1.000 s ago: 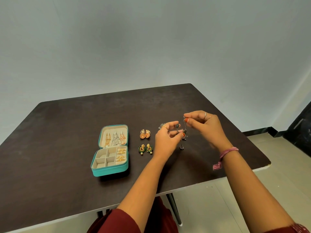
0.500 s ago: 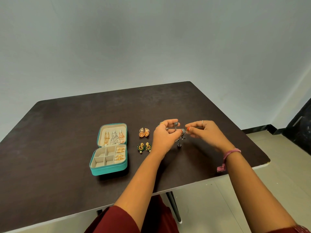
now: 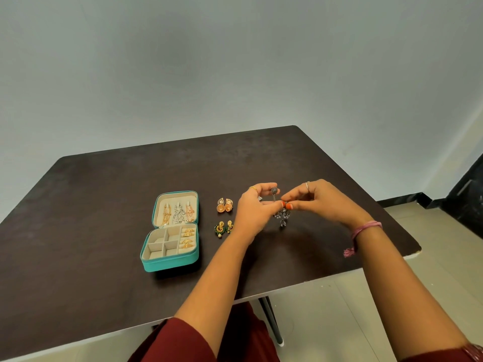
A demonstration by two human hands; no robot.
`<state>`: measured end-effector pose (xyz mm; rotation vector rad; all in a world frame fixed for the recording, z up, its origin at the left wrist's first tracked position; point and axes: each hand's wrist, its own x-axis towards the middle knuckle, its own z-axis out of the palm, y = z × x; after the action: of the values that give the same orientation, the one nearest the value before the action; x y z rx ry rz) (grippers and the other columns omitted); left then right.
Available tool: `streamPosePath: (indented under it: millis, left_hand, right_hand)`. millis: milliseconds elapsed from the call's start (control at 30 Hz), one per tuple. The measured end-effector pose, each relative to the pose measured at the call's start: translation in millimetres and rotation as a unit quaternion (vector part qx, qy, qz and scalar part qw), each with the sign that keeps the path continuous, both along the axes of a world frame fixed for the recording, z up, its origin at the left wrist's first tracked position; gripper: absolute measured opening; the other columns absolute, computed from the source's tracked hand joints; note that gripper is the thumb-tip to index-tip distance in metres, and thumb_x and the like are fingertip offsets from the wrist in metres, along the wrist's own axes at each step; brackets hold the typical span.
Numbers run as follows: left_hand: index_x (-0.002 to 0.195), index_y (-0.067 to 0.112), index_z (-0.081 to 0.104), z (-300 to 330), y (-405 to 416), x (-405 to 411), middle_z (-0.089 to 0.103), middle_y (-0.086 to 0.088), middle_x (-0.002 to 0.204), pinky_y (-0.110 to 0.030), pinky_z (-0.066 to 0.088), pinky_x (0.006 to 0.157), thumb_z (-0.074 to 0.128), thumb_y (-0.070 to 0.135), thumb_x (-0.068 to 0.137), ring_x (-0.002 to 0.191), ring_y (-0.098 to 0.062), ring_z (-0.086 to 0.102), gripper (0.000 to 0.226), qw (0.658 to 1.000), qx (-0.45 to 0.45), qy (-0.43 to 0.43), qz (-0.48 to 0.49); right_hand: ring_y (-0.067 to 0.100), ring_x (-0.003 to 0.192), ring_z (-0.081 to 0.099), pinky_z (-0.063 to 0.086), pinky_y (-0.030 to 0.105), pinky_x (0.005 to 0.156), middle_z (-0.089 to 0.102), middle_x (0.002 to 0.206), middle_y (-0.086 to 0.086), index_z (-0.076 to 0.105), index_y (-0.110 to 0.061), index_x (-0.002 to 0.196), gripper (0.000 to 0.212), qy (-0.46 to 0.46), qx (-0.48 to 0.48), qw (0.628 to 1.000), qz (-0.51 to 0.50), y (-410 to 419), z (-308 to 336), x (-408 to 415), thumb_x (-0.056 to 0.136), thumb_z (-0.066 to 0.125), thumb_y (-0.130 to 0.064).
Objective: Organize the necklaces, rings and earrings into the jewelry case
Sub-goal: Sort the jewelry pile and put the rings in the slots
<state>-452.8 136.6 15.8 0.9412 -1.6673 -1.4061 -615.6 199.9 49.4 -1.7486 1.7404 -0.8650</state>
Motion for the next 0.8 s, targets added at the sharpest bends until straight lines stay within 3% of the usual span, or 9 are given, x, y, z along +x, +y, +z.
streamPosePath:
  millis: [200,367,533,633,800]
  left_hand:
    - [0.116,0.018,0.059,5,2,3,0.063,0.007,0.107,-0.025,0.058,0.075,0.078,0.006,0.075,0.079,-0.007,0.069,0.046,1.0,0.006,0.008,-0.004]
    - [0.116,0.019,0.058,6,4,4,0.064,0.006,0.11,-0.032,0.058,0.081,0.077,0.008,0.077,0.089,-0.017,0.071,0.045,1.0,0.005,0.013,-0.001]
    - [0.113,0.022,0.059,7,5,3,0.064,0.007,0.109,-0.029,0.056,0.082,0.071,0.006,0.082,0.077,-0.007,0.068,0.037,1.0,-0.016,0.01,0.009]
    - [0.111,0.025,0.059,5,3,3,0.064,0.013,0.104,-0.026,0.055,0.079,0.071,0.009,0.082,0.07,0.001,0.065,0.035,0.999,-0.023,0.009,0.027]
    - [0.115,0.024,0.058,-1,4,4,0.066,0.013,0.106,-0.023,0.054,0.08,0.071,0.011,0.083,0.075,-0.001,0.065,0.037,1.0,-0.004,0.019,0.018]
  right_hand:
    - [0.006,0.079,0.066,0.052,0.025,0.078,0.072,0.083,-0.007,0.073,-0.028,0.086,0.015,0.006,-0.031,0.999,-0.019,2,-4,3,0.083,0.072,-0.014]
    - [0.008,0.082,0.065,0.051,0.026,0.08,0.071,0.088,-0.006,0.072,-0.022,0.088,0.007,-0.027,-0.028,0.999,-0.022,3,-7,1,0.084,0.07,-0.017]
    - [0.011,0.085,0.064,0.049,0.028,0.083,0.071,0.091,0.003,0.07,-0.016,0.094,0.008,-0.149,0.001,0.988,-0.037,5,-10,1,0.087,0.066,-0.015]
    - [0.006,0.087,0.066,0.051,0.031,0.087,0.071,0.089,-0.003,0.068,-0.019,0.092,0.009,-0.222,0.04,0.973,-0.057,6,-13,-1,0.089,0.062,-0.013]
    - [0.012,0.088,0.065,0.052,0.031,0.083,0.07,0.09,-0.001,0.069,-0.019,0.094,0.008,-0.272,0.057,0.956,-0.092,4,-19,-1,0.088,0.064,-0.016]
